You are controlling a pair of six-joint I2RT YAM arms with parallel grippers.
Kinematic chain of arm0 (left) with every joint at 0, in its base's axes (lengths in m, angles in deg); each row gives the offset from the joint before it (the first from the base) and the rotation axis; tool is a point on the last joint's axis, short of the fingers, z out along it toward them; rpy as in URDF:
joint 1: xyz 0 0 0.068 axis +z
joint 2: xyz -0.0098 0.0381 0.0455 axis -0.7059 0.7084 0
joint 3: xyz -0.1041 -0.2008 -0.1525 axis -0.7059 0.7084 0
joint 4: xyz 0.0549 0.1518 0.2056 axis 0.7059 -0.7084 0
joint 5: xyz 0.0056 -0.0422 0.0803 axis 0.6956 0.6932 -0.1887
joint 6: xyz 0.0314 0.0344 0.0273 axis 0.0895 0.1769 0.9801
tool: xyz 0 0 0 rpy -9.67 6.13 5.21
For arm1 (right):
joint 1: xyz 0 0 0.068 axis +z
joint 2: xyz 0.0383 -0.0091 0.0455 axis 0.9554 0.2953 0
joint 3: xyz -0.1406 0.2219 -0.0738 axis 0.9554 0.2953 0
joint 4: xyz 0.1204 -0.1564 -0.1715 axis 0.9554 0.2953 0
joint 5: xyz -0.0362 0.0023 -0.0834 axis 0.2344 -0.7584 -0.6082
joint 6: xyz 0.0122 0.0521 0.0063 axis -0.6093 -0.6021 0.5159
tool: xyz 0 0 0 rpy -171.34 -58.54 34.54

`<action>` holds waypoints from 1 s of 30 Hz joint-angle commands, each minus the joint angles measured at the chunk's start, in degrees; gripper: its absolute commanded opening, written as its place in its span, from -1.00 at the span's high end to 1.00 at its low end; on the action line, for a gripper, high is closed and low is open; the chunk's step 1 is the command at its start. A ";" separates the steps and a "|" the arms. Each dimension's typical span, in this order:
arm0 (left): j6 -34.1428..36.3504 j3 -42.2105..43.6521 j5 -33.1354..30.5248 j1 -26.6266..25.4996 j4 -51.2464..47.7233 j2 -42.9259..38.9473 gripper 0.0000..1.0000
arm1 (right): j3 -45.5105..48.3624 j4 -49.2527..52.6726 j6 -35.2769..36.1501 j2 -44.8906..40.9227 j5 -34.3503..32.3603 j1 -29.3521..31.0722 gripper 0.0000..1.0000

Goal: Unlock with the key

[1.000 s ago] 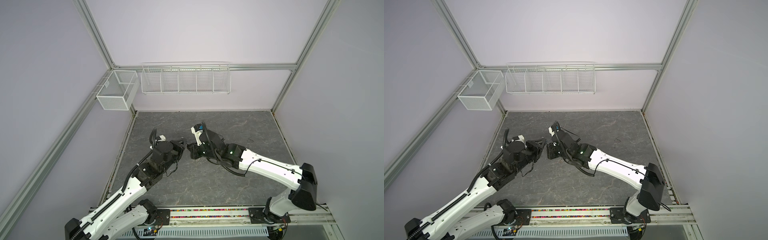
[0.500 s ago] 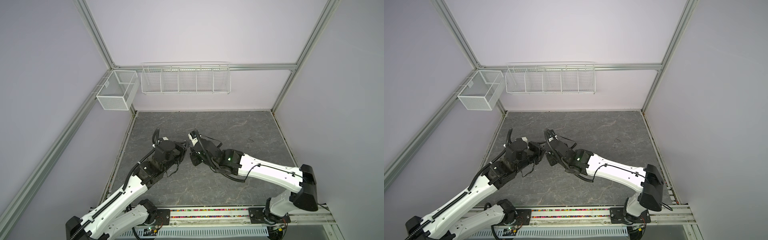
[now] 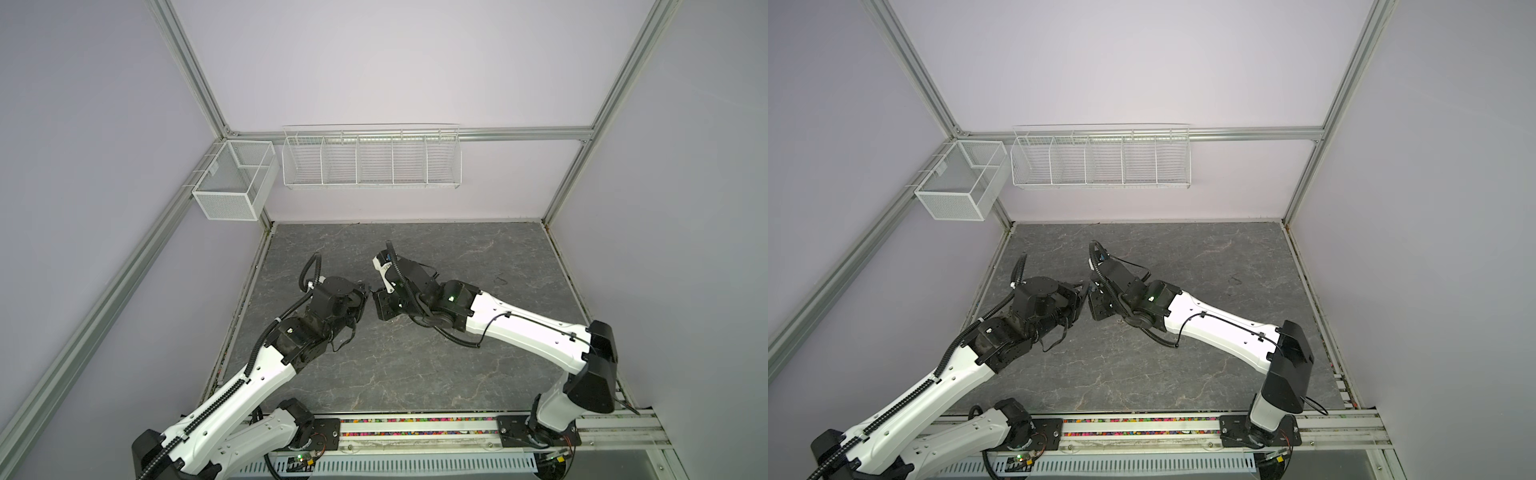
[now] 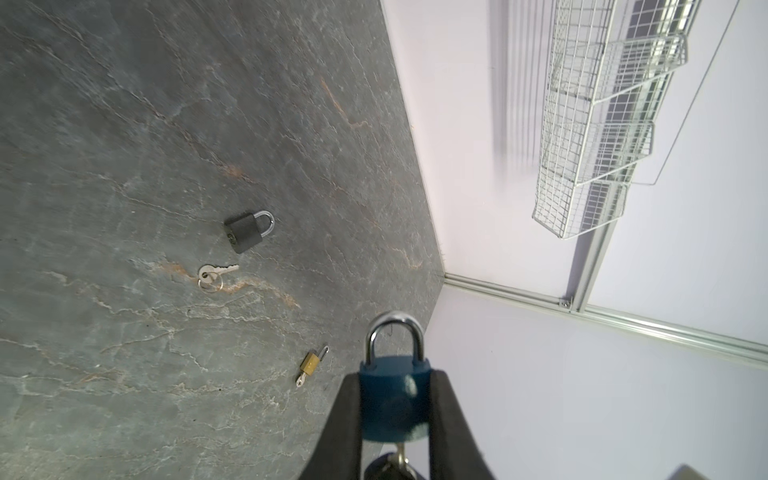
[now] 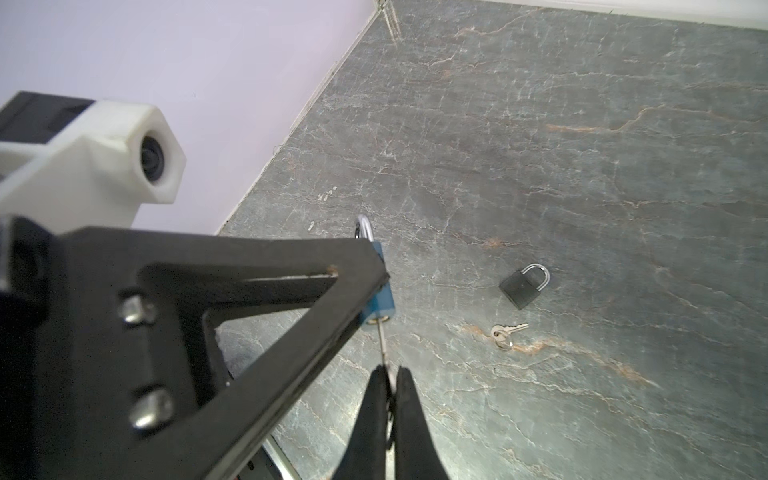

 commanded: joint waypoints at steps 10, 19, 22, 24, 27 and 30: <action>-7.10 0.29 2.11 0.36 2.42 -0.39 1.00 | 1.37 -9.54 1.57 4.20 1.71 0.00 0.87; -12.51 1.27 6.52 0.45 8.71 -0.83 1.00 | 5.43 -17.67 3.80 5.56 4.75 1.92 0.86; -13.43 2.04 6.54 0.45 9.38 -1.28 1.00 | 6.61 -21.64 0.56 4.94 9.76 1.45 0.86; -12.78 2.00 6.06 0.47 8.18 -1.57 1.00 | 7.75 -25.06 -4.09 4.42 15.14 0.03 0.87; -11.09 3.26 5.64 0.45 9.09 -2.19 1.00 | 10.01 -31.18 -12.11 3.31 21.50 -1.48 0.87; -10.66 5.66 6.49 0.45 10.31 -3.01 1.00 | 10.95 -33.11 -17.39 2.79 24.41 -2.38 0.87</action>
